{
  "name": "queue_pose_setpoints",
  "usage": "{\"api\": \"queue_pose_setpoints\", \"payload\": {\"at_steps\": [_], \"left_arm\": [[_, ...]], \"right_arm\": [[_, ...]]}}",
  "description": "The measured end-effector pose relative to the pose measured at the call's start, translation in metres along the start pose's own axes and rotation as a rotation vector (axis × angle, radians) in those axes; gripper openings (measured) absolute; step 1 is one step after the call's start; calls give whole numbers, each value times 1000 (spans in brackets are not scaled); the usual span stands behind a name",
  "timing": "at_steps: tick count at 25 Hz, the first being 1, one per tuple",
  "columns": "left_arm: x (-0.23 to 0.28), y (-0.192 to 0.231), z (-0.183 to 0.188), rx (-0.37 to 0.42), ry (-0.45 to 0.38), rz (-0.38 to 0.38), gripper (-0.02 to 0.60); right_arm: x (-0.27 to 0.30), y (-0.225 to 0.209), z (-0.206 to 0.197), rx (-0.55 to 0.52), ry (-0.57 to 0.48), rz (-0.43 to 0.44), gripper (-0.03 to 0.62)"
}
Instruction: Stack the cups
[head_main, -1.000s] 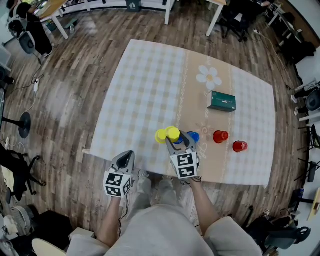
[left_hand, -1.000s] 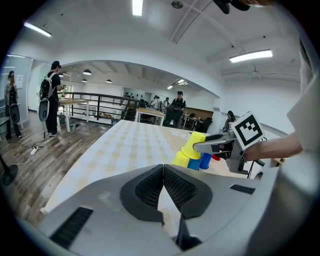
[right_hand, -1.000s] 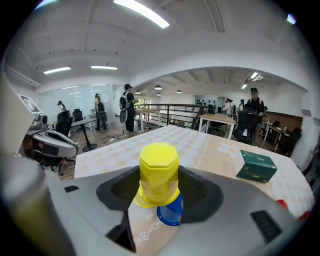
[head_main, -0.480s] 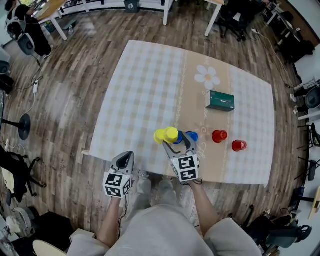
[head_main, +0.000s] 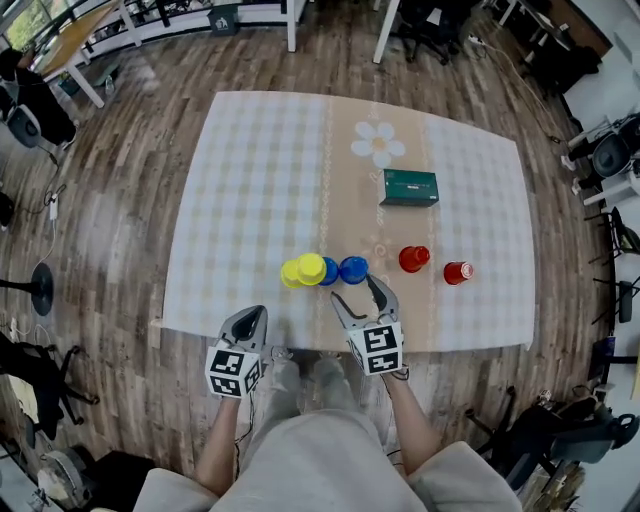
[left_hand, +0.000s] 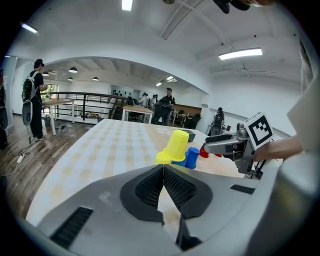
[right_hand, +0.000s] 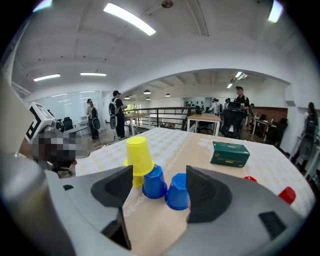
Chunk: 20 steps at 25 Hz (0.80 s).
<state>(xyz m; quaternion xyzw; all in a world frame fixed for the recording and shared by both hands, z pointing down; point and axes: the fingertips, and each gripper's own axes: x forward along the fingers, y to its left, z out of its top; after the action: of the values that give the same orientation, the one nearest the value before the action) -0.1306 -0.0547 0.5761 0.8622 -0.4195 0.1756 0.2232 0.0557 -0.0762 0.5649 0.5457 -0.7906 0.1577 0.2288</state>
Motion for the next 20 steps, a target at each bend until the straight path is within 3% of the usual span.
{"api": "queue_pose_setpoints", "payload": {"at_steps": [11, 20], "left_arm": [[36, -53, 7, 70, 43, -105, 12], [42, -58, 5, 61, 50, -94, 12]], "right_arm": [[-42, -116, -47, 127, 27, -234, 328], [-26, -165, -76, 155, 82, -288, 325]]}}
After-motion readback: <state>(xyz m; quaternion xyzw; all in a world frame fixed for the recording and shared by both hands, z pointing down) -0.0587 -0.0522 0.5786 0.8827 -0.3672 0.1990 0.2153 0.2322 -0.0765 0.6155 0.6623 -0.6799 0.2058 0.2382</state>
